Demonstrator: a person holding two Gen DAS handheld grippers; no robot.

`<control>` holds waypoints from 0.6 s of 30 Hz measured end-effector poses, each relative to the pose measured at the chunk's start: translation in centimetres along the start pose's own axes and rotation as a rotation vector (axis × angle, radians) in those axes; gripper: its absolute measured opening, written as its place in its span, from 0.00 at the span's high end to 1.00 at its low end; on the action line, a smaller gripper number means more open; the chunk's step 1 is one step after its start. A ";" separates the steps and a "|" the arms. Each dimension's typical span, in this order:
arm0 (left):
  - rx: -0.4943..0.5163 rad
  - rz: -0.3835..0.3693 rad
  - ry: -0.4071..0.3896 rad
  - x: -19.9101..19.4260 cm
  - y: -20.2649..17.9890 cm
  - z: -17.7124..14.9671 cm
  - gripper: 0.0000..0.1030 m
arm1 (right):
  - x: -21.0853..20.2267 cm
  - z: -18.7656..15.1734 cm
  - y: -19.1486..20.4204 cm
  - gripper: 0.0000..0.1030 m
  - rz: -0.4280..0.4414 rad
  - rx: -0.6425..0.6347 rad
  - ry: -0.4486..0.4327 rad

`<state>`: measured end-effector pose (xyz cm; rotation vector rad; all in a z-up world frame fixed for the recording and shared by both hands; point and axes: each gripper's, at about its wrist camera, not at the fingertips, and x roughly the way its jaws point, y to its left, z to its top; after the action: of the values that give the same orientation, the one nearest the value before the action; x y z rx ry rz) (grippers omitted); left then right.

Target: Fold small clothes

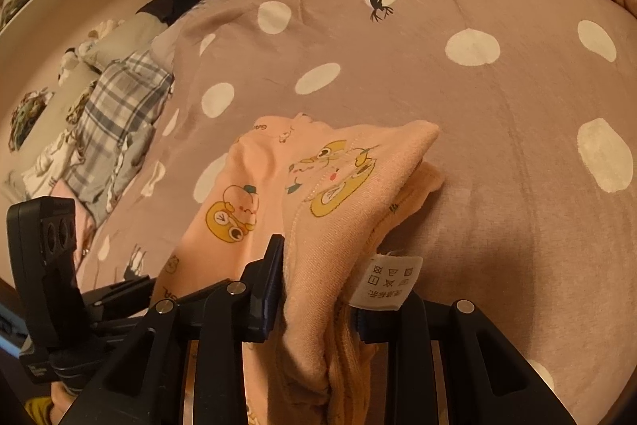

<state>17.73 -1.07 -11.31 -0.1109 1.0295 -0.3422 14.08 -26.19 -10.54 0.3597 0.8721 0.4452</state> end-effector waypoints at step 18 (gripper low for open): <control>0.020 0.066 0.000 -0.1 0.3 -0.2 0.44 | -0.3 -0.4 -0.7 0.71 -0.020 0.033 0.012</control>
<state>17.61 -0.72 -11.37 -0.0588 1.0268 -0.2920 13.77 -26.86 -10.93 0.3783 0.8950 0.4149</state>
